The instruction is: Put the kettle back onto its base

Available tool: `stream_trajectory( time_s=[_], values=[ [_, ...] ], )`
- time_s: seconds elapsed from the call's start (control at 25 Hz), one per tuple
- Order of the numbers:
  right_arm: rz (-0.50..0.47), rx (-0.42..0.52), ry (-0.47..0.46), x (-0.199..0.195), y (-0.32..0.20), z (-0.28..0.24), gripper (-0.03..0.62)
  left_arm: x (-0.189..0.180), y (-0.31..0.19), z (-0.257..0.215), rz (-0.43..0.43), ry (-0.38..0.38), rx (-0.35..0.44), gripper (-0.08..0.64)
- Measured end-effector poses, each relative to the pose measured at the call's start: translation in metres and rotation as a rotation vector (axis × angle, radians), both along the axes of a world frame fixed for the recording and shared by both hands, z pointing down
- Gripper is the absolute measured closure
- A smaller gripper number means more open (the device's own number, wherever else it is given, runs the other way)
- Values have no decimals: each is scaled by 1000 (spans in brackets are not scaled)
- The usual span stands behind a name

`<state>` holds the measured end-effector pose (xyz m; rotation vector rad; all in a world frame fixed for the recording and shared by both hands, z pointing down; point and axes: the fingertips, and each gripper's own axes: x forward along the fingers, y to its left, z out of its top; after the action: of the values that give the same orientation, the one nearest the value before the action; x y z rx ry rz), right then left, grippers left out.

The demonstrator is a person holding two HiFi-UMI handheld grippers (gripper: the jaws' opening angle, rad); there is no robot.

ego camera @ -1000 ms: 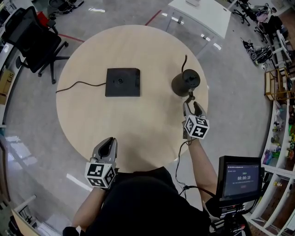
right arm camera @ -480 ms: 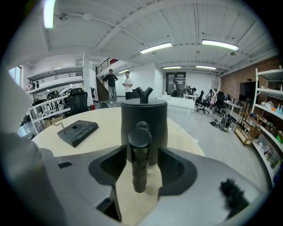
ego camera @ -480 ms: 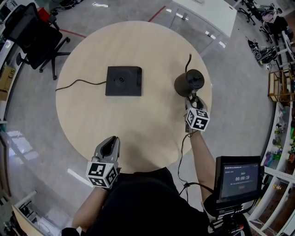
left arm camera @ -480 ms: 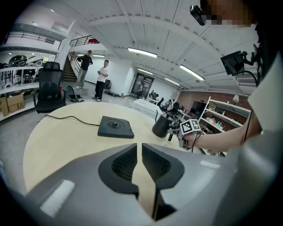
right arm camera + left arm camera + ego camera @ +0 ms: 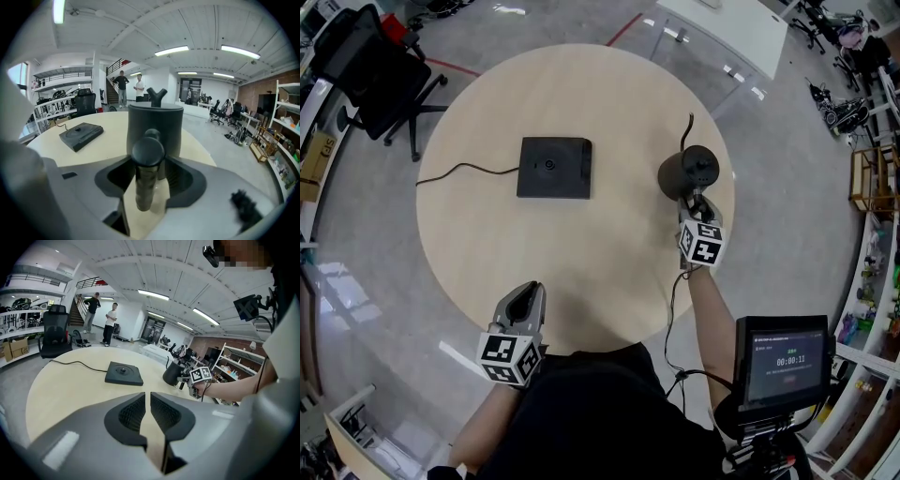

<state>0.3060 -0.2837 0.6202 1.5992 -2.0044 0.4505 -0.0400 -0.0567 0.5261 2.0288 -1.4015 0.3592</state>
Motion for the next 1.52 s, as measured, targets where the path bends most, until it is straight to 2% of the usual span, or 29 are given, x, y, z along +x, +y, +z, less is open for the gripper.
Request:
stream_trajectory(
  time_s=[0.12, 0.28, 0.32, 1.52],
  values=[
    [-16, 22, 2, -2, 3, -6, 460, 0, 1, 0, 1, 3, 0, 523],
    [-19, 18, 7, -7, 3, -5, 483, -1, -1, 1, -1, 11, -8, 523],
    [-12, 18, 4, -7, 3, -5, 506, -1, -1, 0, 0, 12, -9, 523],
    [-66, 107, -105, -15, 13, -49, 523, 0, -6, 4, 7, 24, -17, 524]
  ],
)
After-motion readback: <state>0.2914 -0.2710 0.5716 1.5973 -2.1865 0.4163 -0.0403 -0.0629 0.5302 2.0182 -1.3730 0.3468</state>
